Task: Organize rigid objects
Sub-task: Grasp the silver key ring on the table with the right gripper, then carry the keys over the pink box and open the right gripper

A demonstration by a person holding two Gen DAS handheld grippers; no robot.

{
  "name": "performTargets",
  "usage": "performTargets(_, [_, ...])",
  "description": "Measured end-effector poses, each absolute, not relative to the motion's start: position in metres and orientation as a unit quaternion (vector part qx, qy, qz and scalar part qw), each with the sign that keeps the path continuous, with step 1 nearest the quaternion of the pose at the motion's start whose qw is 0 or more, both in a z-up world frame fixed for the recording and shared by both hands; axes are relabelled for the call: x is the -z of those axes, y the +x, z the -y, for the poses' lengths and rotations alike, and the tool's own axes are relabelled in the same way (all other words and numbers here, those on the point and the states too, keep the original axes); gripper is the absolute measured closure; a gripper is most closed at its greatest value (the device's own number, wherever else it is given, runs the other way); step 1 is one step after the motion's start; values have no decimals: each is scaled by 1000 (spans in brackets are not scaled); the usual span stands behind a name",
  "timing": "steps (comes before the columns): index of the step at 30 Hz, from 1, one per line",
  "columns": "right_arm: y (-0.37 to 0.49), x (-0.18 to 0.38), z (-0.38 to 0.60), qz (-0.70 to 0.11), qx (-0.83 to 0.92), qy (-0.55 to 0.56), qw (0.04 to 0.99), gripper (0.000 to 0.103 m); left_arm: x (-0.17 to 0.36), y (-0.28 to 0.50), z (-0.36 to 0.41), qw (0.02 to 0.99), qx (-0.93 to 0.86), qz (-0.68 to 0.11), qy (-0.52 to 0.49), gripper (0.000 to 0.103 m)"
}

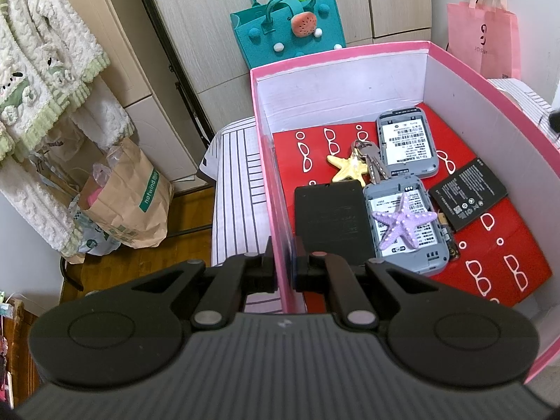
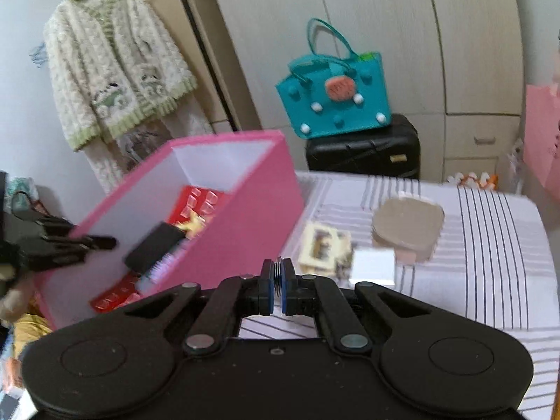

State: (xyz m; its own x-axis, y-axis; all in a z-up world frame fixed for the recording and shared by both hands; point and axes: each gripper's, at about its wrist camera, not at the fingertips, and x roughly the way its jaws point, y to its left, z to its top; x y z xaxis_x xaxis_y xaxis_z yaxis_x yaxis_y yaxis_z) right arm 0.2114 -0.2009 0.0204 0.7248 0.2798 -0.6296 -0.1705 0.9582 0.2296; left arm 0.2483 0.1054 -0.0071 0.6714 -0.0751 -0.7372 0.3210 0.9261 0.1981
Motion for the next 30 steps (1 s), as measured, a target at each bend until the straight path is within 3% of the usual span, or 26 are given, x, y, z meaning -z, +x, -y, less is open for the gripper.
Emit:
performTargets(12, [222,-99,168,-323,-214,90,917,98,7,249,-106,901,112,-390,154,97])
performTargets(24, [289,-55,130,-331,-199,51,921,98,7,248,-104,901,109,-390,159,97])
performTargets(27, [299,-45,134,-334,-200,49,920,91,7,248,-105,903,107,-387,154,97])
performTargets(30, [295,-46,141,-333,-196,51,921,91,7,247,-103,903,105,-385,157,97])
